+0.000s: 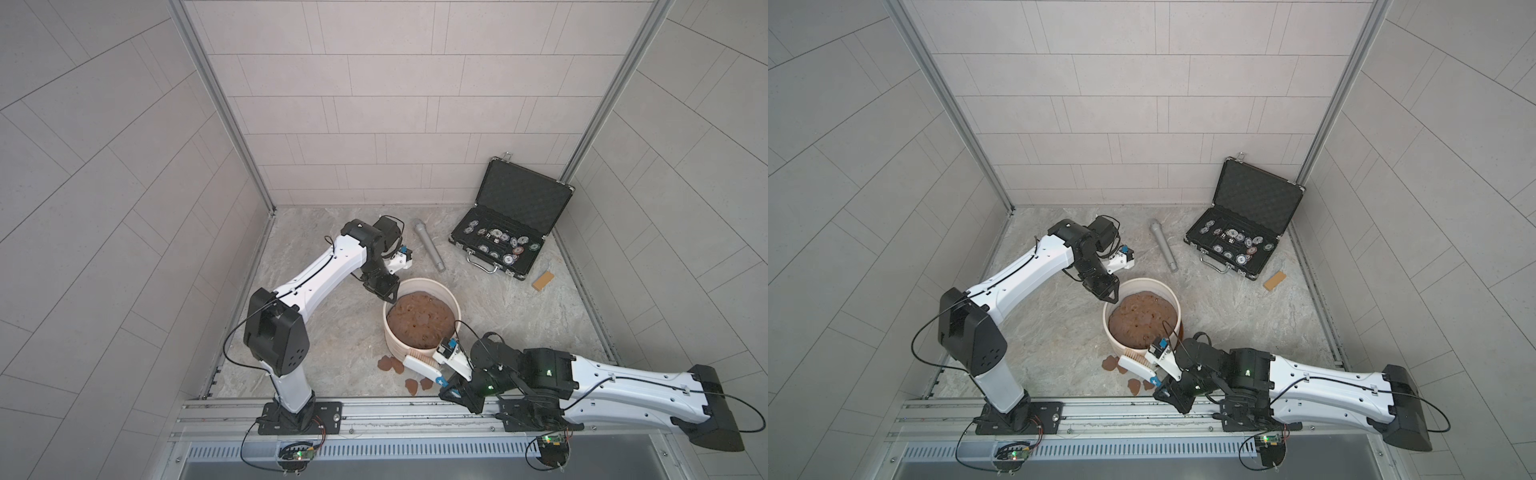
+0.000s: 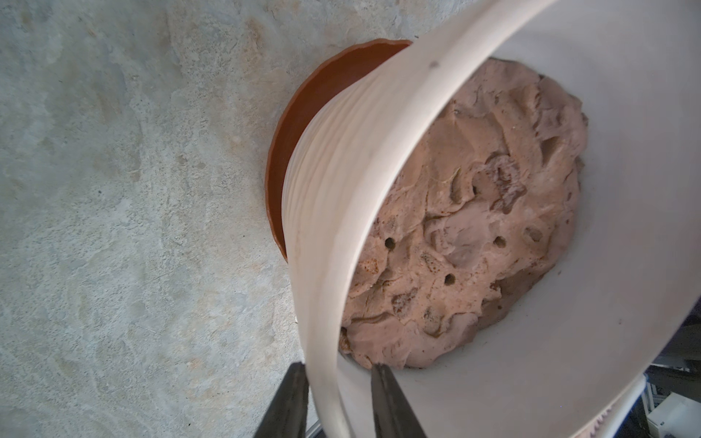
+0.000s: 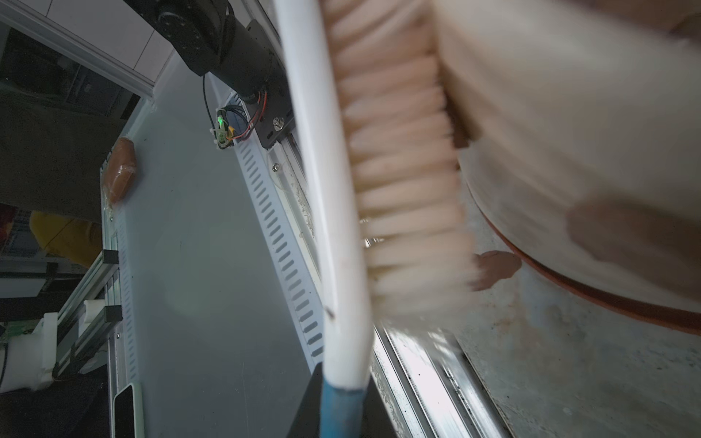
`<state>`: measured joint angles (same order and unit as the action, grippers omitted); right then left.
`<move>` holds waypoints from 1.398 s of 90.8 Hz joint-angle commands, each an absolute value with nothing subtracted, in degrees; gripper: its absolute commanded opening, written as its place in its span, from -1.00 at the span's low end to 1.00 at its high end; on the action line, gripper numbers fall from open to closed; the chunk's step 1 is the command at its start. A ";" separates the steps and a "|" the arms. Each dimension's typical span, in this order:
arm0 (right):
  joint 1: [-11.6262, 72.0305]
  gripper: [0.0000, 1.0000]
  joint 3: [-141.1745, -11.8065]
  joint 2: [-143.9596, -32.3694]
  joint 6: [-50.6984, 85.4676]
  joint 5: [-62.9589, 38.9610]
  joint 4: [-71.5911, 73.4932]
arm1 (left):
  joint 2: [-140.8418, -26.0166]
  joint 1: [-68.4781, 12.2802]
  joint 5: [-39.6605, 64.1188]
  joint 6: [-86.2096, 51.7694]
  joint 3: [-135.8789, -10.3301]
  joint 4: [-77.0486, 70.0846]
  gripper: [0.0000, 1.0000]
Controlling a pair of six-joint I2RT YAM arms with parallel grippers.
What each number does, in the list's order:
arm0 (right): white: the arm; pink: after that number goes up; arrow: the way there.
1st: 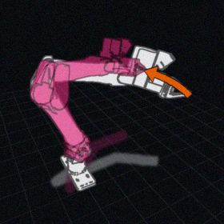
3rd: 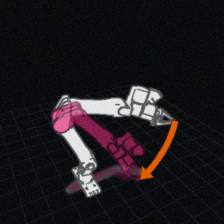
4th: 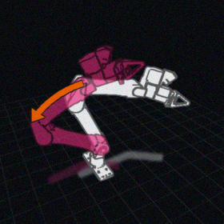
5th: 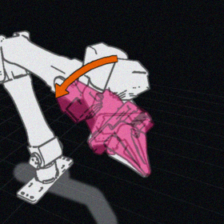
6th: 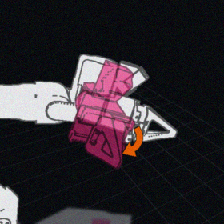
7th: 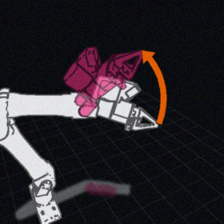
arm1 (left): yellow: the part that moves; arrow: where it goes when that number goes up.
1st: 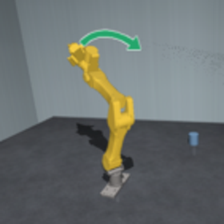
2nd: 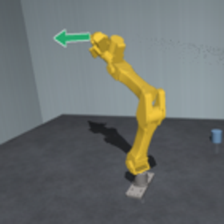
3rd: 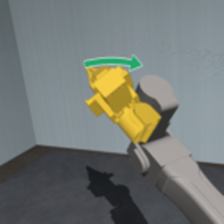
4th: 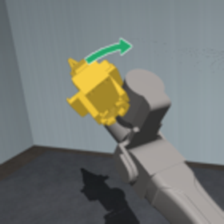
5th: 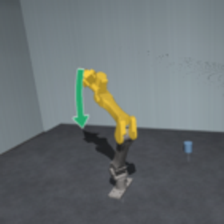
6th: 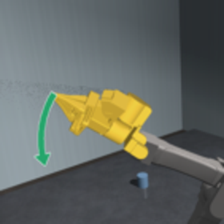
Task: Scrub the dried mud off the ceramic pot
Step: Brush off the soil from the pot.
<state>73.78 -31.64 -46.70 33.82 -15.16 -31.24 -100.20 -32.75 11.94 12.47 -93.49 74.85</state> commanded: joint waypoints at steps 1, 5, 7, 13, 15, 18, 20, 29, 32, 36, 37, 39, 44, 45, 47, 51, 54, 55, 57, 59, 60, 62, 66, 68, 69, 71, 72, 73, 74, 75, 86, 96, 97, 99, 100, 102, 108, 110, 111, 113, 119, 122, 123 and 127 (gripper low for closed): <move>73.34 -1.00 -29.52 -48.60 39.21 -8.83 -39.44 | -101.20 -34.19 19.22 13.89 -94.83 74.45 -0.39; 73.41 -1.00 -29.53 -48.94 39.16 -8.84 -39.41 | -101.05 -34.19 19.18 13.89 -94.75 74.30 -0.39; 73.50 -1.00 -29.66 -49.15 39.12 -8.82 -39.36 | -101.07 -34.21 19.12 13.93 -94.68 74.23 -0.39; 73.76 -1.00 -29.51 -49.74 39.11 -8.79 -39.18 | -100.96 -34.17 18.92 14.05 -94.64 74.02 -0.39; 73.81 -1.00 -29.40 -49.96 39.07 -8.79 -39.02 | -100.94 -34.19 18.95 14.06 -94.65 73.96 -0.39; 73.83 -1.00 -29.29 -50.34 38.96 -8.72 -38.86 | -100.95 -34.19 19.03 14.14 -94.66 73.92 -0.39; 73.87 -1.00 -29.23 -50.53 38.90 -8.53 -38.61 | -100.95 -34.23 19.13 14.15 -94.70 73.87 -0.39; 73.78 -1.00 -28.46 -51.03 38.85 -8.38 -37.59 | -100.98 -34.14 19.46 14.31 -94.89 73.83 -0.39; 73.82 -1.00 -28.51 -50.99 38.92 -8.50 -37.54 | -100.97 -34.19 19.53 14.32 -94.99 73.83 -0.39; 73.87 -1.00 -28.49 -50.74 39.13 -8.67 -37.69 | -100.98 -34.20 19.51 14.41 -95.01 73.83 -0.39; 73.85 -1.00 -28.44 -50.68 39.17 -8.73 -37.74 | -100.90 -34.15 19.56 14.46 -95.01 73.78 -0.39; 73.88 -1.00 -28.40 -50.53 39.23 -8.88 -37.87 | -100.88 -34.18 19.52 14.53 -95.01 73.75 -0.39; 73.97 -1.00 -28.64 -49.79 39.29 -9.94 -38.01 | -100.87 -34.19 19.51 14.63 -94.97 73.66 -0.39; 74.03 -1.00 -28.73 -49.59 39.29 -10.16 -38.03 | -100.88 -34.19 19.56 14.65 -94.94 73.66 -0.39; 74.14 -1.00 -28.91 -49.33 39.22 -10.93 -38.12 | -100.87 -34.19 19.52 14.72 -94.97 73.65 -0.39; 74.61 -1.00 -29.58 -48.86 39.01 -13.44 -37.82 | -100.94 -34.19 19.52 14.88 -95.05 73.64 -0.39; 75.30 -1.00 -30.03 -48.67 38.80 -15.59 -37.30 | -101.07 -34.15 19.45 15.01 -95.16 73.65 -0.39; 75.57 -1.00 -30.26 -48.68 38.78 -16.19 -37.24 | -101.12 -34.17 19.44 15.02 -95.22 73.61 -0.39; 76.26 -1.00 -30.73 -48.84 38.83 -17.58 -37.08 | -101.19 -34.18 19.36 15.01 -95.30 73.58 -0.39; 76.88 -1.00 -31.15 -49.10 38.91 -18.83 -36.96 | -101.28 -34.14 19.34 15.09 -95.39 73.57 -0.39; 77.20 -1.00 -31.44 -49.29 38.97 -19.48 -36.85 | -101.31 -34.17 19.30 15.10 -95.46 73.52 -0.39; 77.94 -1.00 -31.88 -49.74 39.05 -20.82 -36.70 | -101.44 -34.18 19.30 15.11 -95.63 73.49 -0.39; 79.38 -1.00 -33.17 -50.86 39.12 -22.46 -37.25 | -101.70 -34.12 19.13 15.12 -95.98 73.36 -0.39; 80.09 -1.00 -33.74 -51.37 39.05 -23.08 -37.72 | -101.82 -34.17 19.02 15.16 -96.20 73.27 -0.39; 80.34 -1.00 -34.05 -51.57 39.04 -23.36 -37.93 | -101.93 -34.14 18.96 15.14 -96.31 73.24 -0.39; 80.88 -1.00 -34.64 -52.07 38.96 -23.90 -38.36 | -102.12 -34.11 18.91 15.12 -96.54 73.22 -0.39; 81.18 -1.00 -34.85 -52.31 38.99 -24.12 -38.60 | -102.21 -34.15 18.95 15.12 -96.65 73.22 -0.39; 81.37 -1.00 -35.05 -52.48 39.01 -24.28 -38.81 | -102.30 -34.13 18.97 15.12 -96.80 73.26 -0.39; 81.60 -1.00 -35.23 -52.70 39.02 -24.40 -38.96 | -102.39 -34.16 18.93 15.07 -96.96 73.28 -0.39; 81.76 -1.00 -35.33 -52.89 39.06 -24.50 -39.17 | -102.48 -34.09 18.96 15.10 -97.08 73.29 -0.40; 82.19 -1.00 -39.06 -52.22 38.61 -23.19 -40.97 | -103.26 -34.15 19.00 16.22 -98.52 73.50 -0.52; 82.25 -1.00 -43.03 -48.66 37.92 -16.78 -41.55 | -103.88 -34.18 17.12 17.18 -99.17 72.94 -0.64; 82.17 -1.00 -43.27 -48.24 37.86 -15.81 -41.74 | -103.93 -34.19 16.95 17.25 -99.24 72.90 -0.65; 82.00 -1.00 -43.82 -47.46 37.87 -13.89 -42.49 | -104.07 -34.19 16.63 17.43 -99.34 72.81 -0.67; 81.82 -1.00 -44.15 -47.06 37.88 -12.88 -43.13 | -104.20 -34.19 16.49 17.46 -99.37 72.79 -0.68; 81.41 -1.00 -44.68 -46.46 37.92 -10.58 -44.38 | -104.40 -34.23 16.38 17.70 -99.57 72.71 -0.70; 78.87 -1.00 -45.66 -44.85 38.03 -5.88 -47.50 | -104.97 -34.34 16.14 18.49 -100.21 72.77 -0.71; 77.73 -1.00 -45.65 -44.43 37.87 -5.71 -47.58 | -105.17 -34.36 16.12 18.77 -100.44 72.62 -0.73; 77.10 -1.00 -45.63 -44.28 37.83 -5.93 -47.48 | -105.32 -34.36 16.06 18.97 -100.58 72.52 -0.74; 75.68 -1.00 -45.55 -44.09 37.52 -6.69 -46.96 | -105.50 -34.43 15.84 19.33 -100.95 72.34 -0.77; 72.61 -1.00 -45.42 -43.99 37.00 -10.13 -44.30 | -106.67 -34.40 14.63 20.90 -102.70 72.08 -0.89; 71.93 -1.00 -45.44 -44.24 36.74 -11.48 -42.98 | -107.45 -34.38 13.58 21.88 -103.90 72.18 -0.92; 71.82 -1.00 -45.48 -44.31 36.65 -11.76 -42.63 | -107.78 -34.42 13.30 22.19 -104.42 72.26 -0.95; 71.71 -1.00 -45.59 -44.63 36.10 -12.78 -41.79 | -109.10 -34.43 12.16 23.55 -106.50 72.86 -1.00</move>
